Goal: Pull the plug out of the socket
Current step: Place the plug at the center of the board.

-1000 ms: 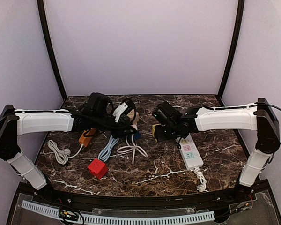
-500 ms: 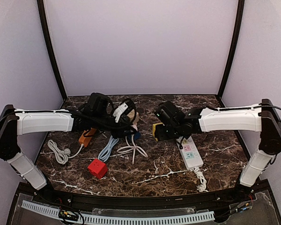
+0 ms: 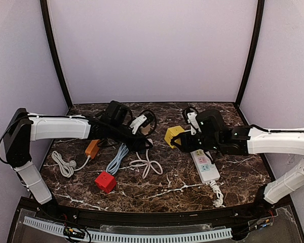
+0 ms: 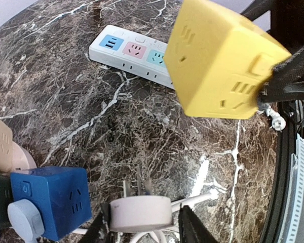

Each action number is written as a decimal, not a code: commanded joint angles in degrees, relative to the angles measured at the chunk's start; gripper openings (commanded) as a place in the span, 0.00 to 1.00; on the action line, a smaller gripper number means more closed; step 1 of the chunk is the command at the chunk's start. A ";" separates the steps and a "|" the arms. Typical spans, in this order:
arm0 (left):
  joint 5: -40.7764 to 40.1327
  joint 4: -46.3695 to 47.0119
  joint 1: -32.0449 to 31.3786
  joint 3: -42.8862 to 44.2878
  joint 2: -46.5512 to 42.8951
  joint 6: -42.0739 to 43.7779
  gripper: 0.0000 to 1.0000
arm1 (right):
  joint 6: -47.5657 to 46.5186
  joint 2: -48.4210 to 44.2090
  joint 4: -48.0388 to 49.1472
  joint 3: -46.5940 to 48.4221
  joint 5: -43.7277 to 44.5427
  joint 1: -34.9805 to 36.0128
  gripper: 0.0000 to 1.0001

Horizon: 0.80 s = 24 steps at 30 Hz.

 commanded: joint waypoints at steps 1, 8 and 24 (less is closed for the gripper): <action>0.25 -3.53 -0.26 0.36 -0.33 -0.71 0.45 | -4.95 -4.92 13.93 -4.62 -8.81 -1.40 0.00; 0.96 -1.77 -0.19 -0.76 -1.88 -0.84 0.58 | -4.62 -5.59 13.62 -6.98 -9.77 -3.42 0.00; -2.62 4.46 -0.12 -5.24 -9.91 -3.24 0.97 | 4.25 -0.60 -10.49 0.26 4.50 -14.15 0.00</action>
